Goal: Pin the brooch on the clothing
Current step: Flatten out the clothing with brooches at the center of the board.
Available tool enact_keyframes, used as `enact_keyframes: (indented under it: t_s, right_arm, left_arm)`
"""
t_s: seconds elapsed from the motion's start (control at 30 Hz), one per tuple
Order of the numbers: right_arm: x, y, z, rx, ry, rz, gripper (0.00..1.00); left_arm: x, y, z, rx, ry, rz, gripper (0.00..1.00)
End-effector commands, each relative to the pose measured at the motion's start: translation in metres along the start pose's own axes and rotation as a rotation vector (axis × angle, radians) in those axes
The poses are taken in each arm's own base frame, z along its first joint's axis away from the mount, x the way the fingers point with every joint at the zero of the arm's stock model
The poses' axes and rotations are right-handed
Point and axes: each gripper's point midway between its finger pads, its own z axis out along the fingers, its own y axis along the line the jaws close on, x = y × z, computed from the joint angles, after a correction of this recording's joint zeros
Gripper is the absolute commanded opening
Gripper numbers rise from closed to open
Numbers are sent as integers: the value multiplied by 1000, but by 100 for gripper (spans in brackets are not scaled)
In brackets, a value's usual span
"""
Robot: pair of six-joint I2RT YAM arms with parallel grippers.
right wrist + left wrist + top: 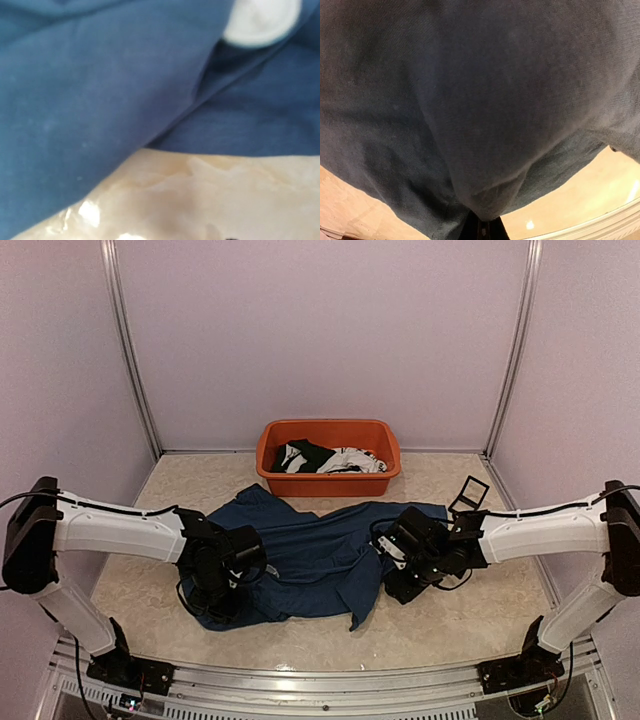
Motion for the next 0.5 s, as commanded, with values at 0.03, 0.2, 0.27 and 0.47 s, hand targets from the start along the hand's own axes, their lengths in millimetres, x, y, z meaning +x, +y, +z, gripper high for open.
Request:
enact_keyframes:
  t_s: [0.03, 0.2, 0.27, 0.47]
  right_arm:
    - [-6, 4, 2, -10, -26, -49, 54]
    - [3, -15, 11, 91, 30, -79, 54]
    - [3, -21, 19, 110, 51, -68, 54]
    - [-10, -25, 38, 106, 55, -65, 54]
  left_arm:
    - [2, 19, -26, -58, -49, -27, 0]
    - [-1, 22, -47, 66, -118, -109, 0]
    - [-2, 28, -53, 96, -138, -149, 0]
    - [-7, 40, -80, 206, -263, -257, 0]
